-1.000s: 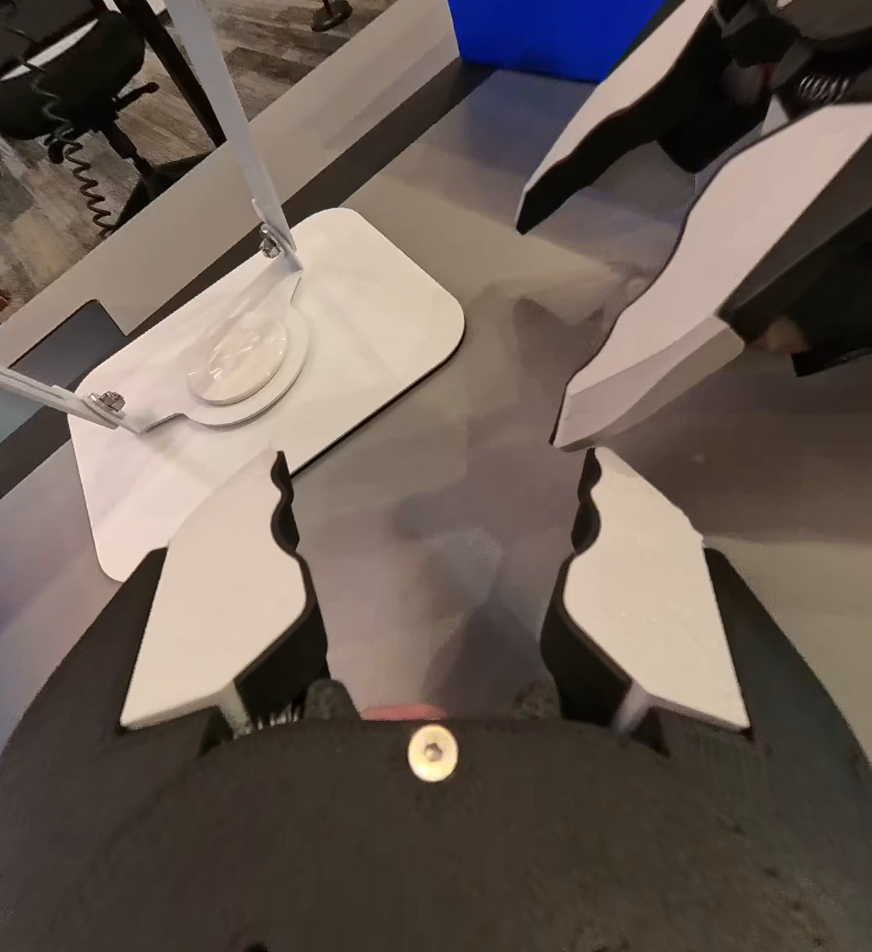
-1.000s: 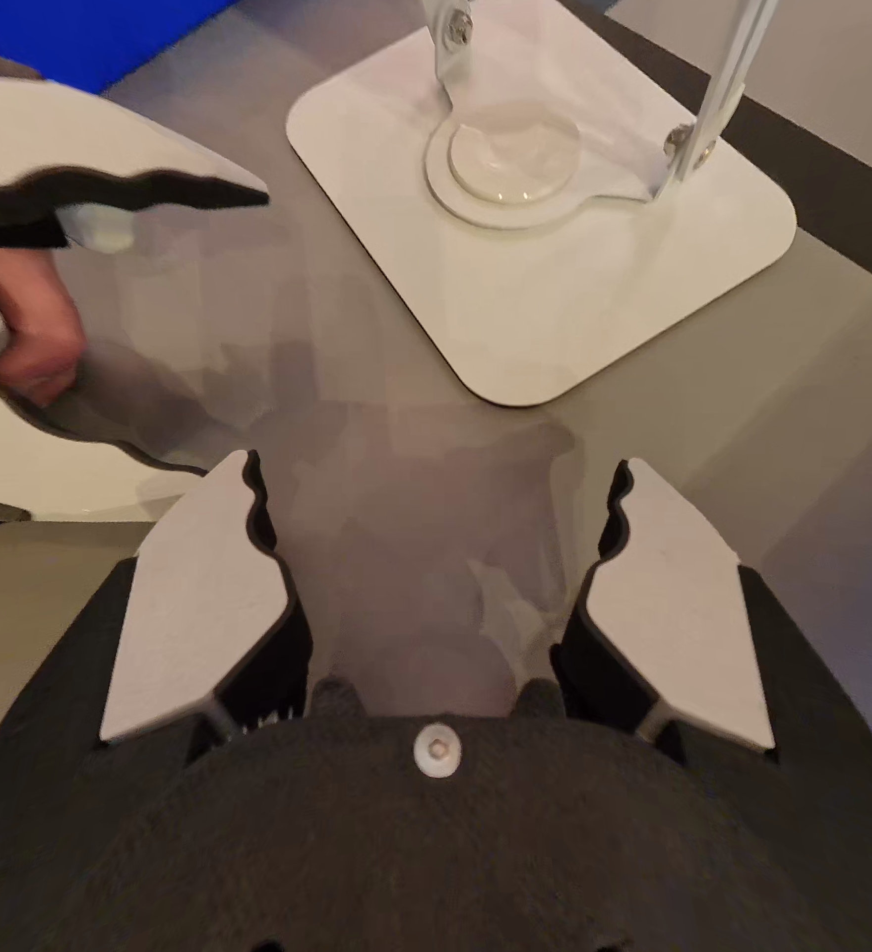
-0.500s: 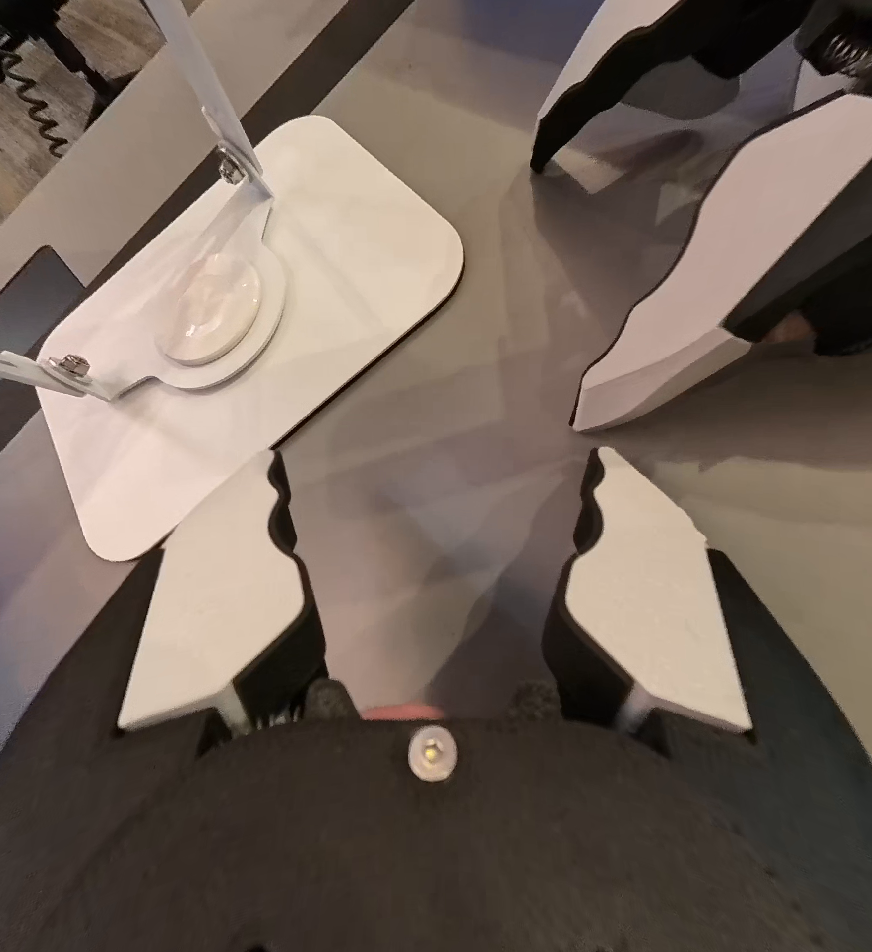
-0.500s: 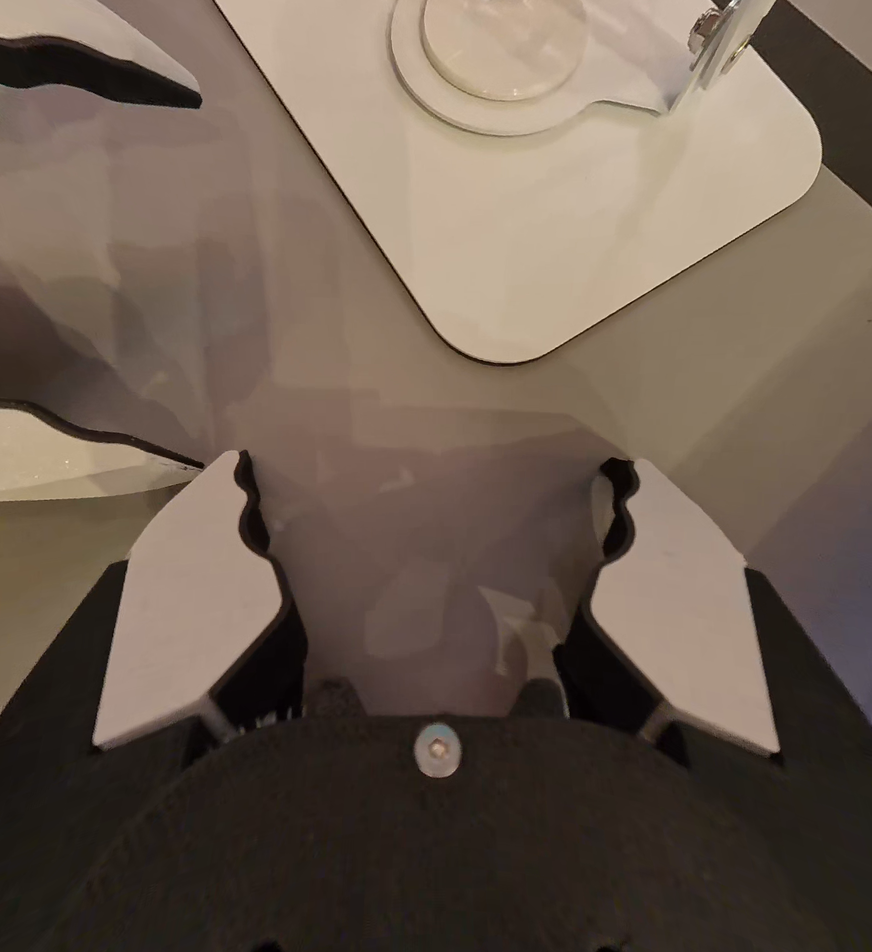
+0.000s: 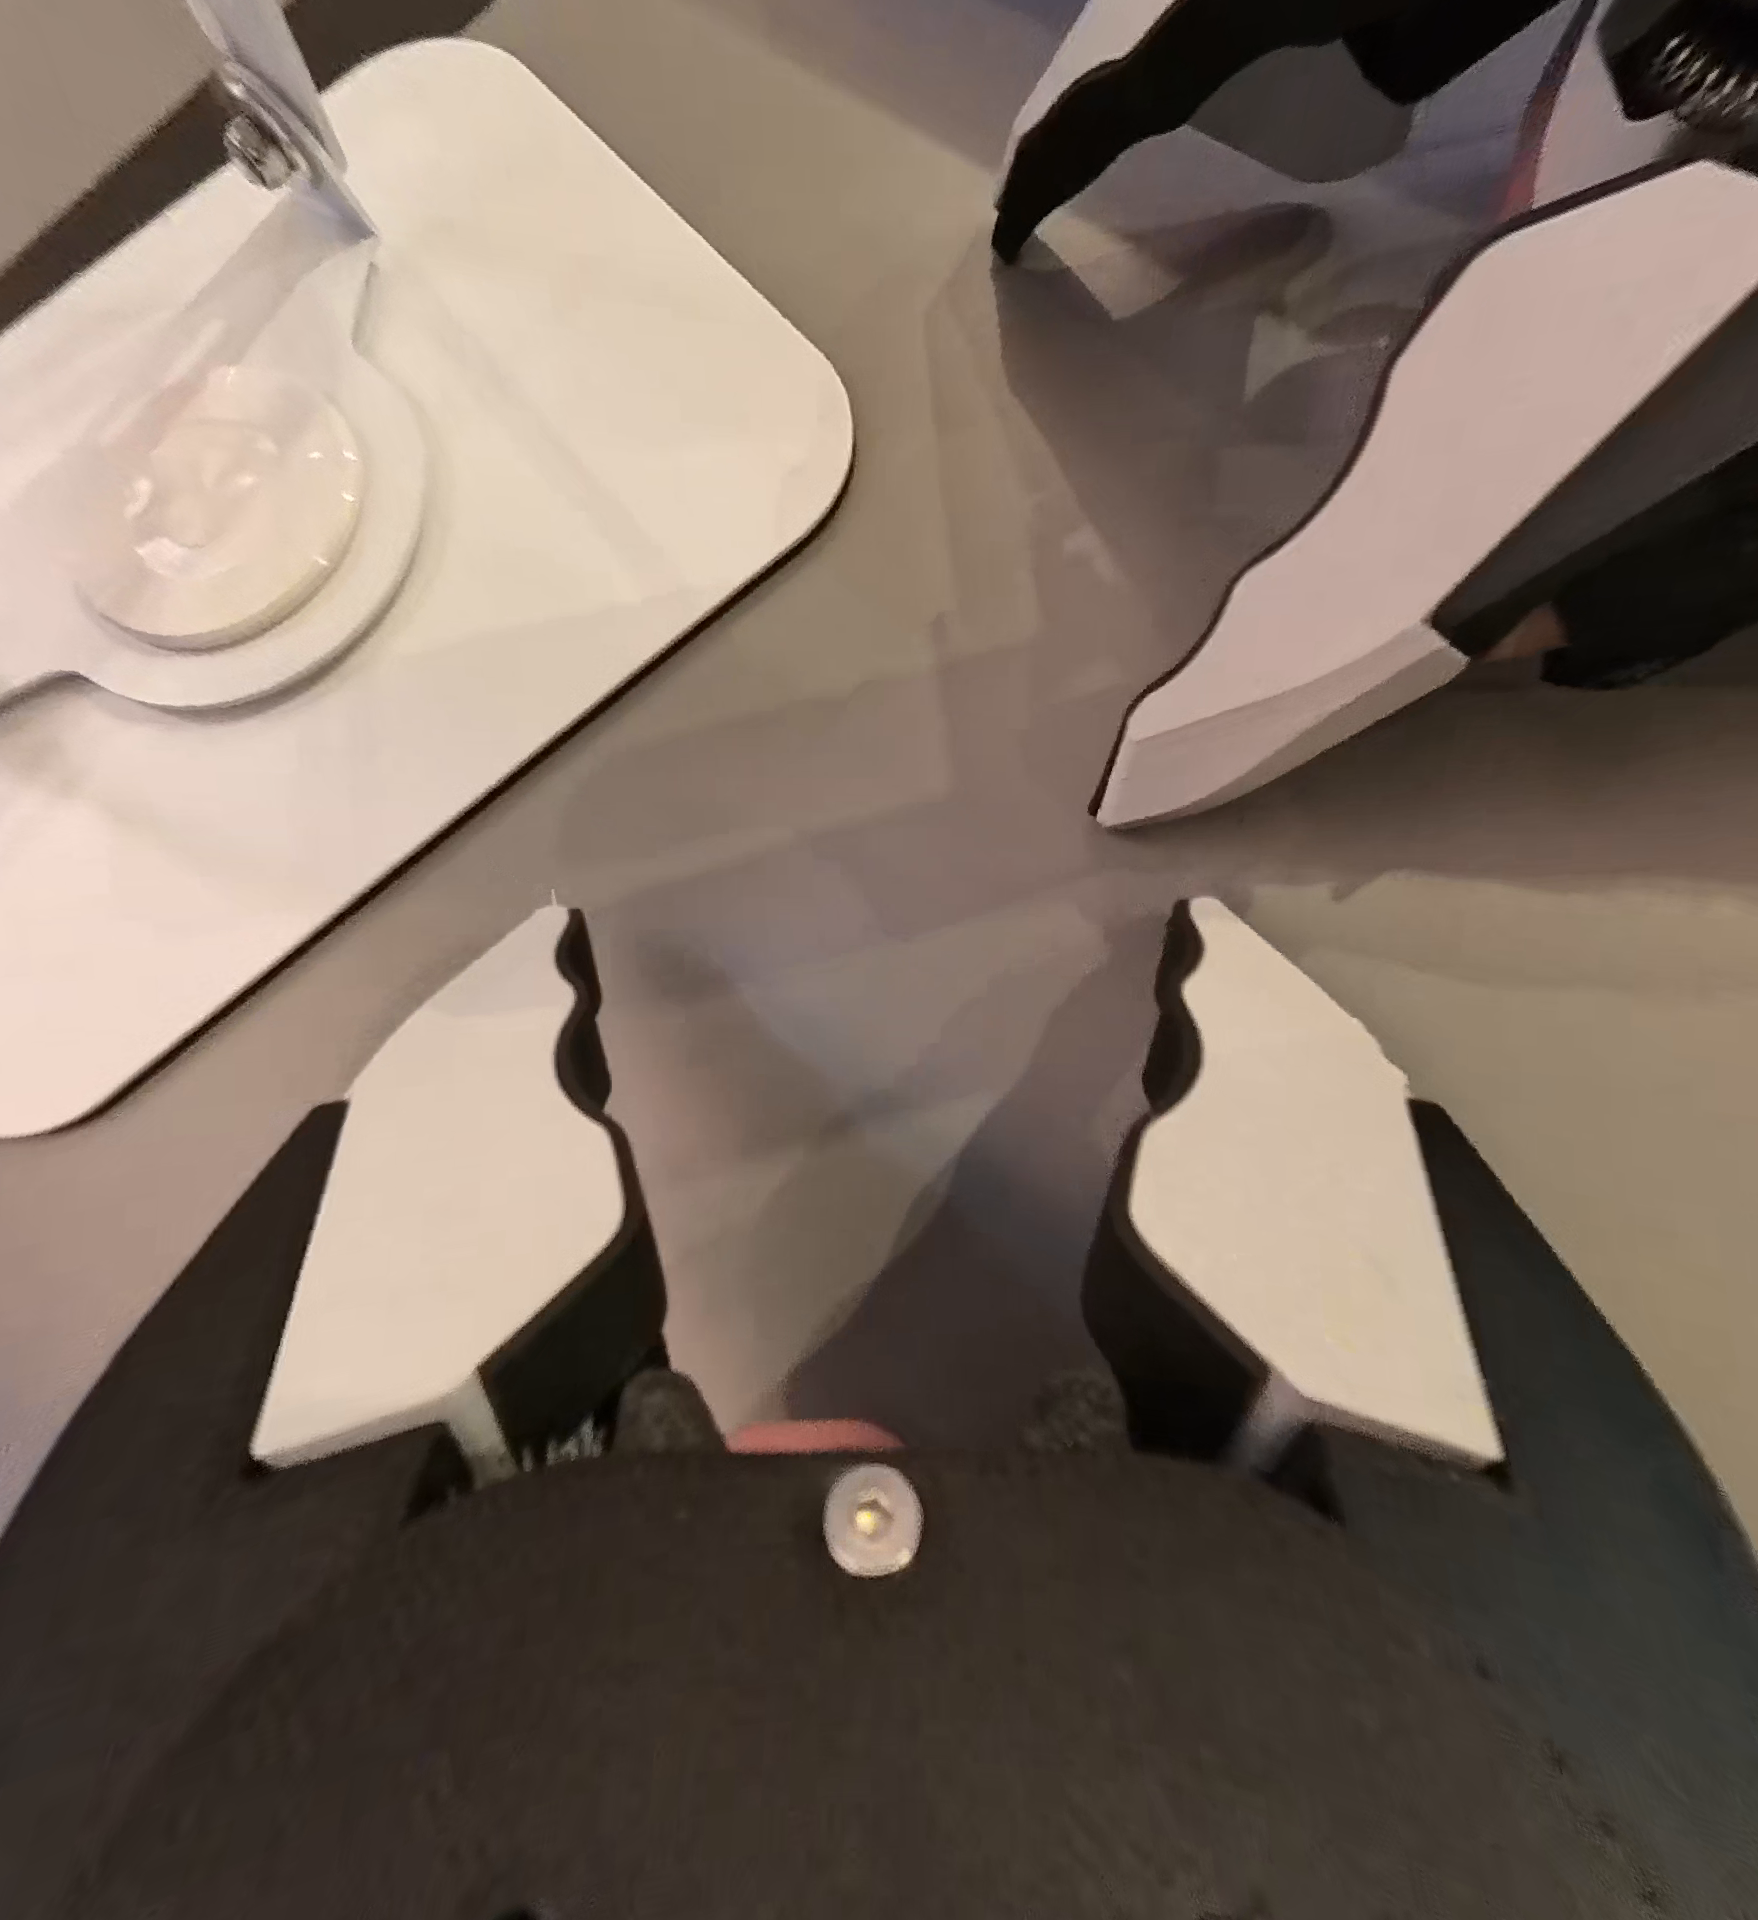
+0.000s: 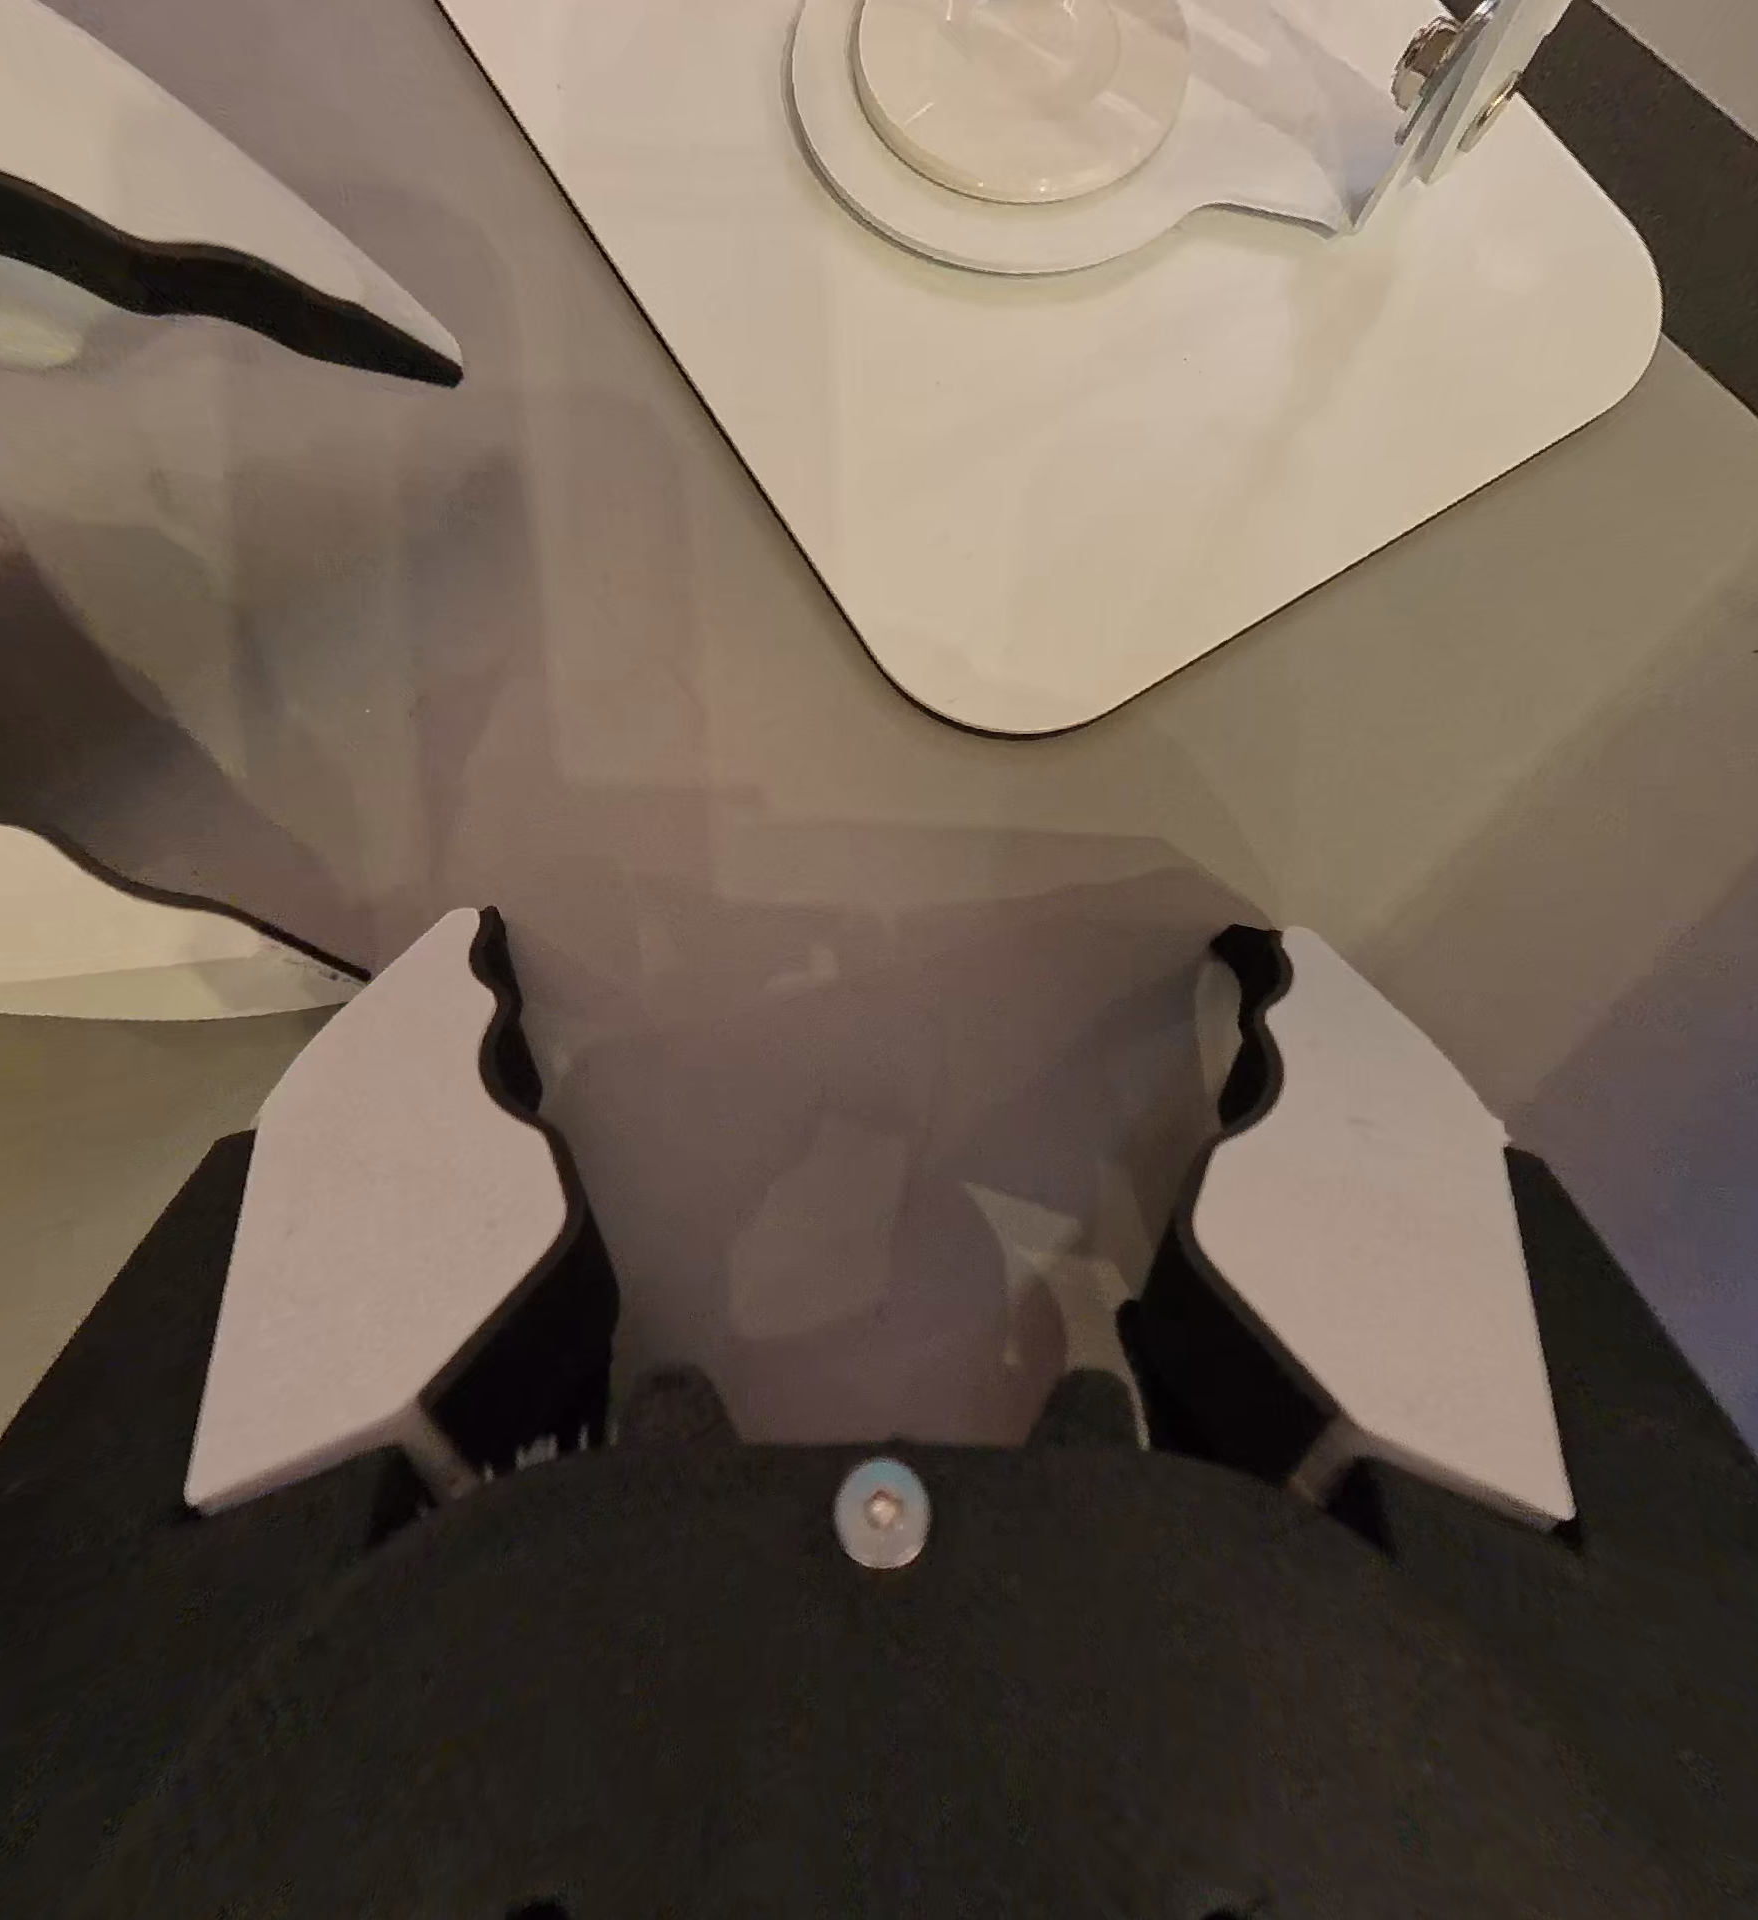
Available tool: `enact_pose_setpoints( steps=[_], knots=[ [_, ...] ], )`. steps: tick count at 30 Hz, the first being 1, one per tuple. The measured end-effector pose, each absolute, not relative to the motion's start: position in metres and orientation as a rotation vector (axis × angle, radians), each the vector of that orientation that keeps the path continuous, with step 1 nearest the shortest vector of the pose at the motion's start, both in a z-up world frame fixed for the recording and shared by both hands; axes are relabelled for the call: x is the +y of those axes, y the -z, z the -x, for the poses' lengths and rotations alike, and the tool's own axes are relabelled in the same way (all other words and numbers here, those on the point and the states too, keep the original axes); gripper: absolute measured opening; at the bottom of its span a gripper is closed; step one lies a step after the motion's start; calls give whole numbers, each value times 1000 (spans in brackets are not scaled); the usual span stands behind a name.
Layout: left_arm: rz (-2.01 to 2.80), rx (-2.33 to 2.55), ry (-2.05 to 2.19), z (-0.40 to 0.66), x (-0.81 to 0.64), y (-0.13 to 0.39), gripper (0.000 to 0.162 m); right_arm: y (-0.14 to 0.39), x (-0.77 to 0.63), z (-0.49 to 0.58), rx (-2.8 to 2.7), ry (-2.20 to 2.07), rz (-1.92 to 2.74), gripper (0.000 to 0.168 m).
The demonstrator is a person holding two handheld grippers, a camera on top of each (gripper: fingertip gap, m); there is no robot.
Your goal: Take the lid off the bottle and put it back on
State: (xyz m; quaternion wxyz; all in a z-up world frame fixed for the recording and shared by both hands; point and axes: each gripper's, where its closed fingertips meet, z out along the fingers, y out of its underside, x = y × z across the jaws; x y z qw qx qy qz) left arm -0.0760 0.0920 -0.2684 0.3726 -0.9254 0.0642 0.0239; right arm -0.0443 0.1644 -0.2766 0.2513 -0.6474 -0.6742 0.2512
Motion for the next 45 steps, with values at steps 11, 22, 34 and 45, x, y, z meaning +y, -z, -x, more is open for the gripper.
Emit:
enact_pose_setpoints(
  steps=[11,22,34,45],
  knots=[
    [2405,164,54,69,88,273,99,277,163,44,-1843,-688,1757,130],
    [2405,164,53,69,88,273,99,277,163,44,-1847,-690,1753,130],
    [2405,164,52,69,87,273,99,276,162,44,-1852,-693,1747,129],
    [2406,173,63,68,86,273,101,276,162,45,-1856,-695,1744,129]
  ],
)
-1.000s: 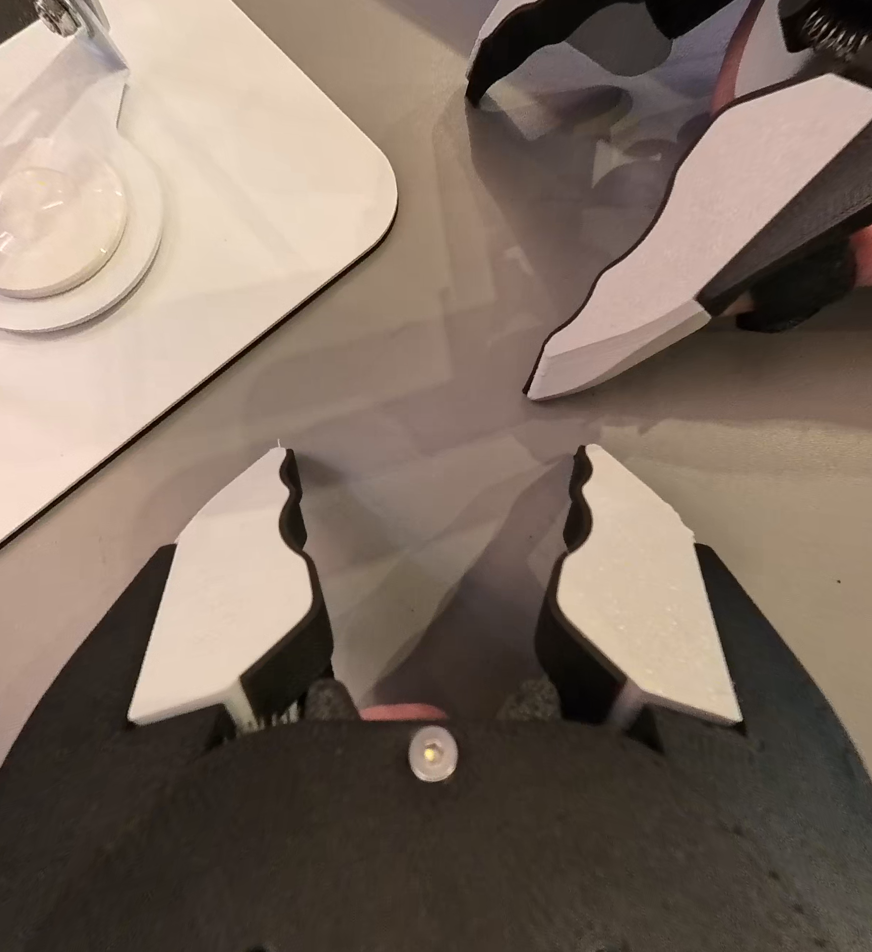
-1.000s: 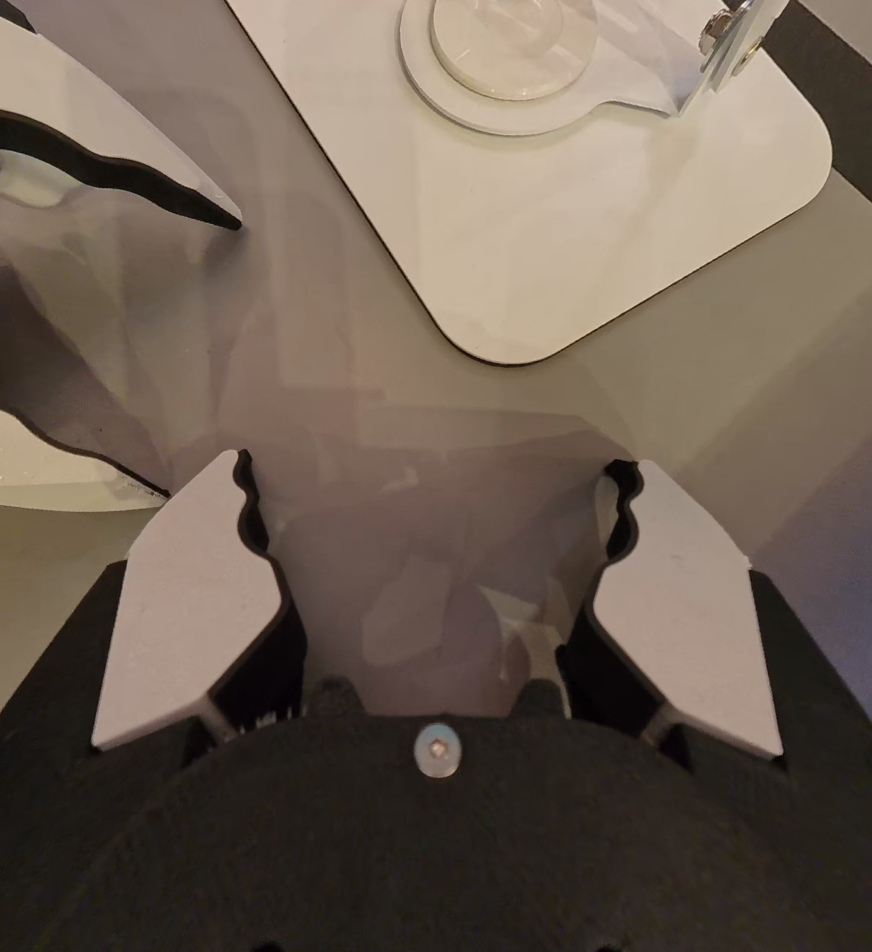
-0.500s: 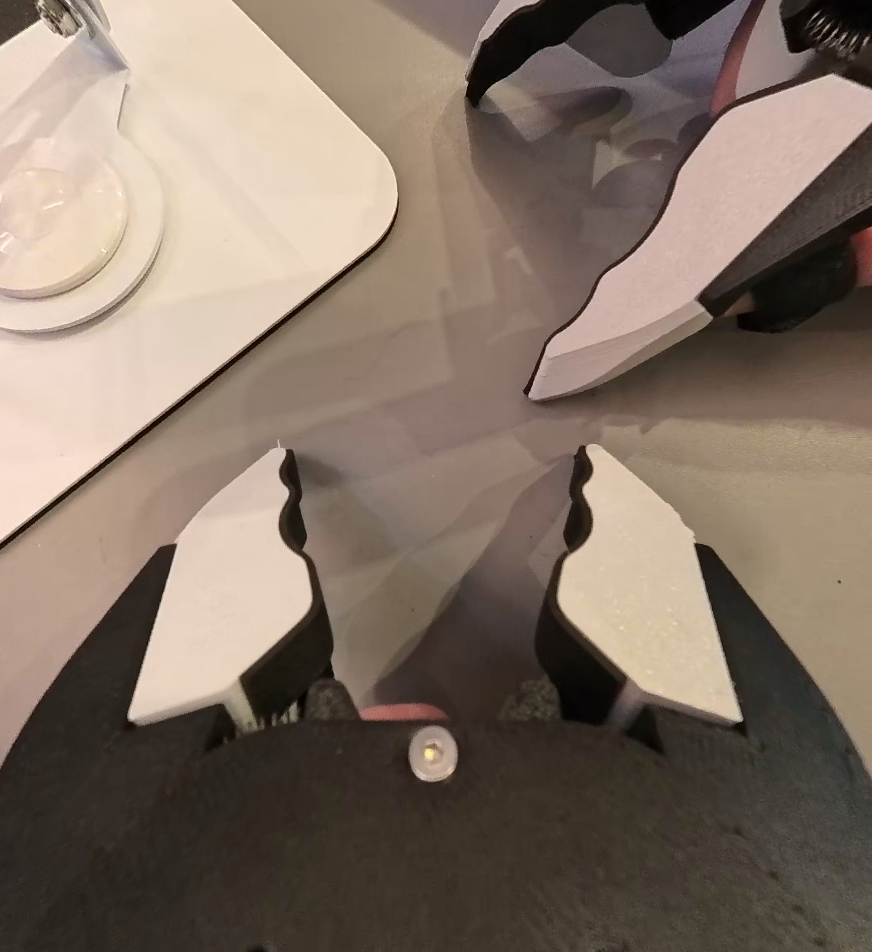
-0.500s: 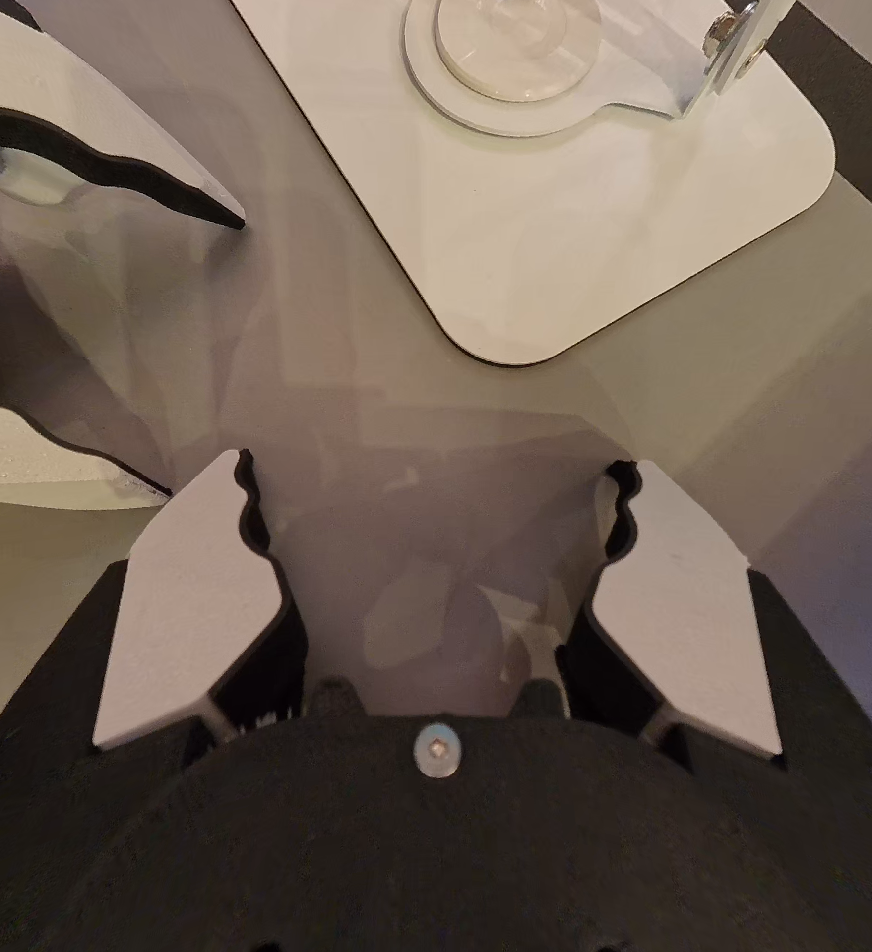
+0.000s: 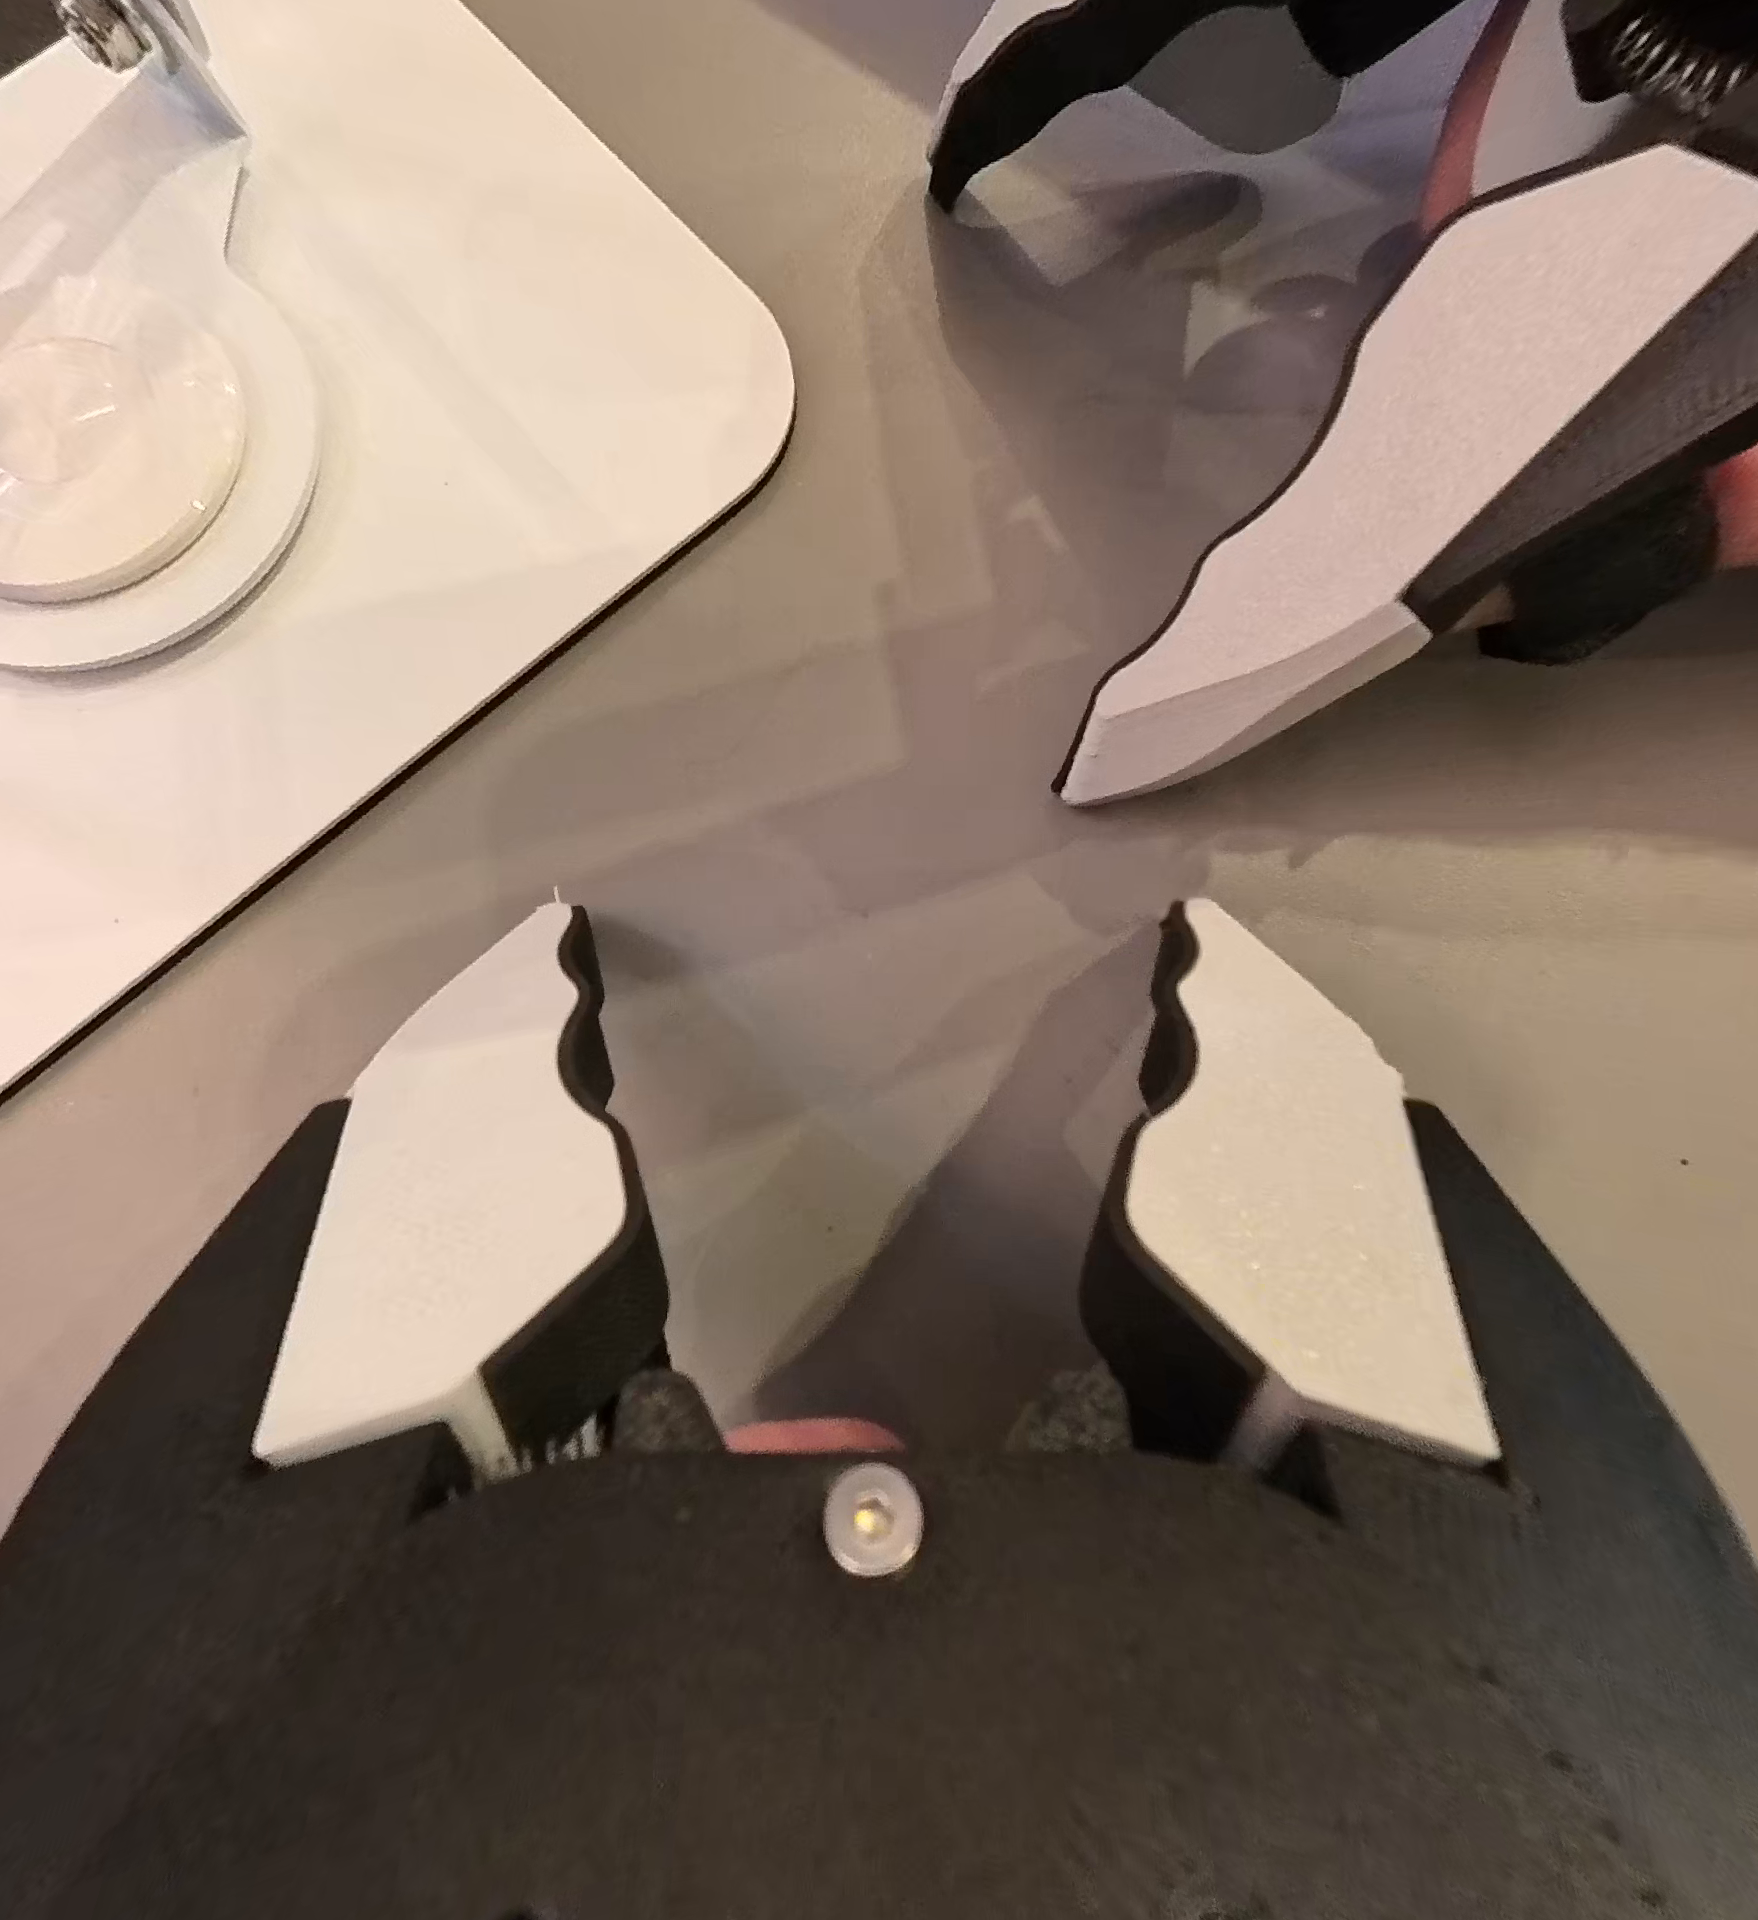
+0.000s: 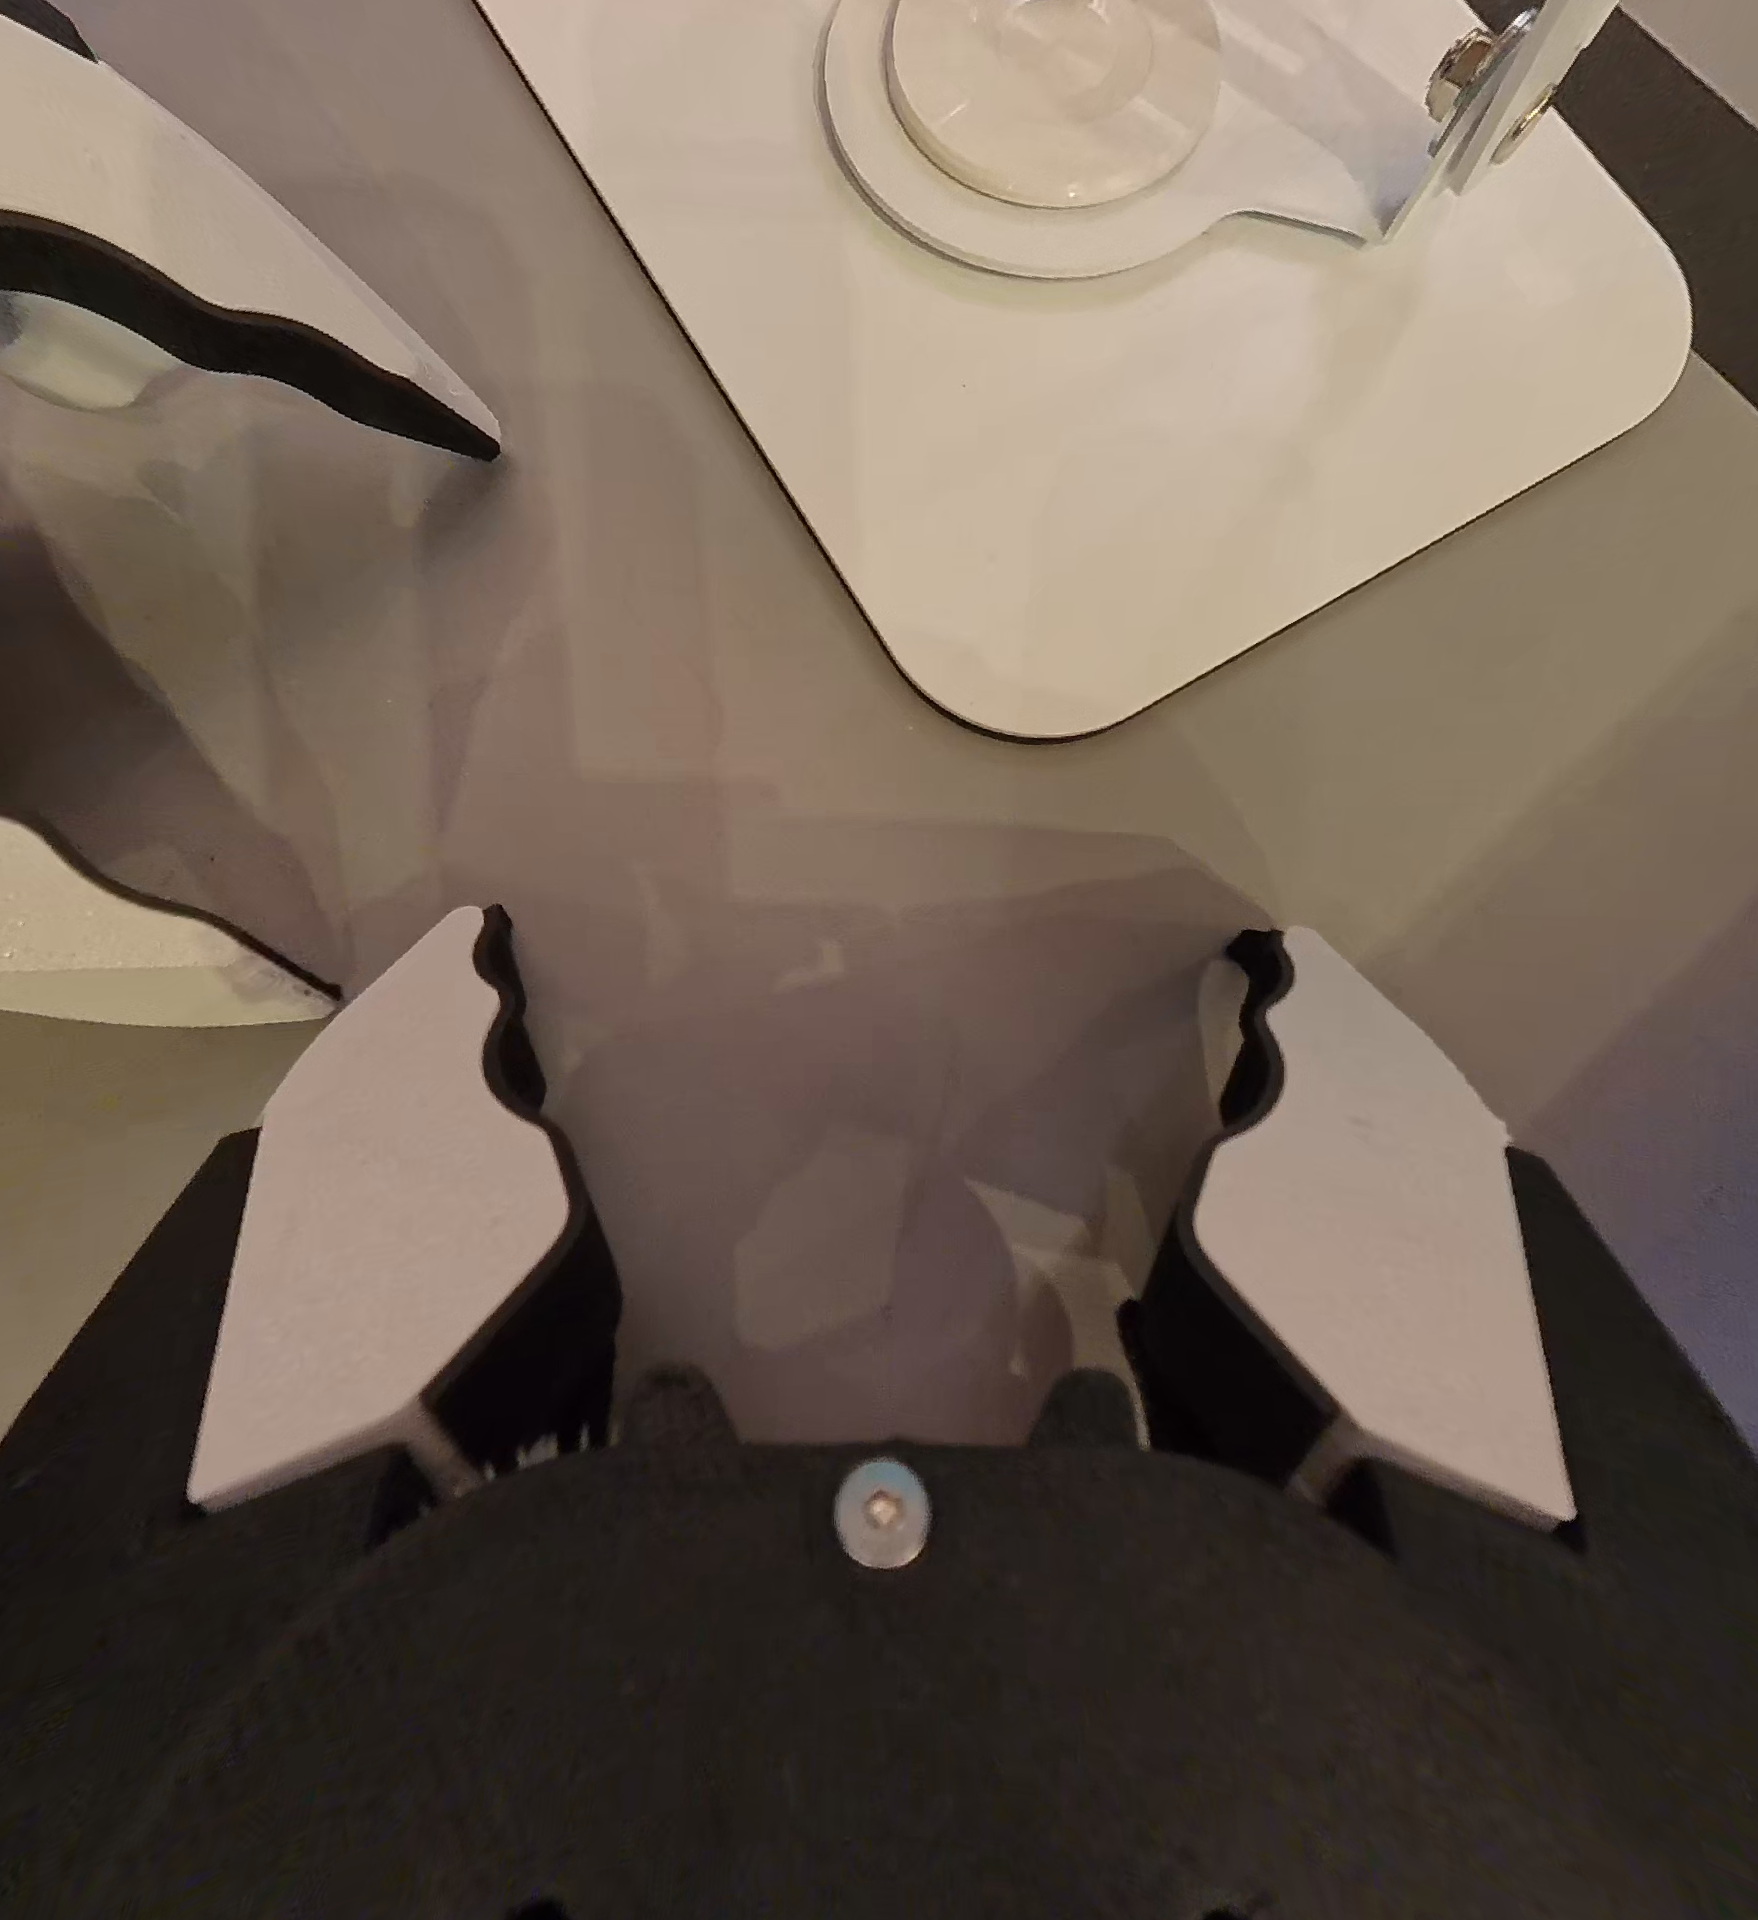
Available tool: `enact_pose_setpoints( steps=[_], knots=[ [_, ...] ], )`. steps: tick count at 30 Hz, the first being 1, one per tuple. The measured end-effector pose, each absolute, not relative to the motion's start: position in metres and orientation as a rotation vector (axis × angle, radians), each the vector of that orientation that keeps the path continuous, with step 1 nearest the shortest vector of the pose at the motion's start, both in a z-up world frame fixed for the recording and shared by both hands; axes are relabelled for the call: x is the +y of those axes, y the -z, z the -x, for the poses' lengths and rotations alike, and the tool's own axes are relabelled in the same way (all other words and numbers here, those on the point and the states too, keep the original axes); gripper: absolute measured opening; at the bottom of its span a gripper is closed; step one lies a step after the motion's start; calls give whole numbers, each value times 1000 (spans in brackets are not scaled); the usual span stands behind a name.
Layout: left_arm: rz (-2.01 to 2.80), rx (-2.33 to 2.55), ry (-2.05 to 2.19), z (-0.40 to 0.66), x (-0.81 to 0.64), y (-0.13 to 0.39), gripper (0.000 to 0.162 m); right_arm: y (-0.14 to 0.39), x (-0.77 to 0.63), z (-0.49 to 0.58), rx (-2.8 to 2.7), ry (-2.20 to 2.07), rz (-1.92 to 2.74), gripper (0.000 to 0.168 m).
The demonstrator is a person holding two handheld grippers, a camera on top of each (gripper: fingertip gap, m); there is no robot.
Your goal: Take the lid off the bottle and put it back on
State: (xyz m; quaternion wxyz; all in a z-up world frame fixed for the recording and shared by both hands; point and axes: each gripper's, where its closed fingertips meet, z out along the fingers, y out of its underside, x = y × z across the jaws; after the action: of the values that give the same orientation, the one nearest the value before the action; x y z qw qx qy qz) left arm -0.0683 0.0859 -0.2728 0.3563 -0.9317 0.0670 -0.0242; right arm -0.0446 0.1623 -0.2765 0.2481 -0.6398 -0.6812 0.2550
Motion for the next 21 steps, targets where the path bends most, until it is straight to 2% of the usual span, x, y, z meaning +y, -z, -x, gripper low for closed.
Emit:
enact_pose_setpoints(
  steps=[1,3,6,10,17,21],
  knots=[
    [2405,186,81,66,85,273,104,276,162,45,-1858,-695,1743,129],
    [2388,187,121,65,81,270,99,276,163,44,-1858,-698,1741,127],
    [2331,168,119,71,68,256,94,270,162,43,-1835,-734,1735,114],
    [2212,105,32,98,35,206,100,225,157,46,-1732,-813,1614,114],
    [2072,-226,-484,247,-79,114,109,136,192,10,-1538,-543,1501,119],
    [2040,-495,-661,342,-151,109,109,104,234,-30,-1346,-510,1613,121]
  ],
)
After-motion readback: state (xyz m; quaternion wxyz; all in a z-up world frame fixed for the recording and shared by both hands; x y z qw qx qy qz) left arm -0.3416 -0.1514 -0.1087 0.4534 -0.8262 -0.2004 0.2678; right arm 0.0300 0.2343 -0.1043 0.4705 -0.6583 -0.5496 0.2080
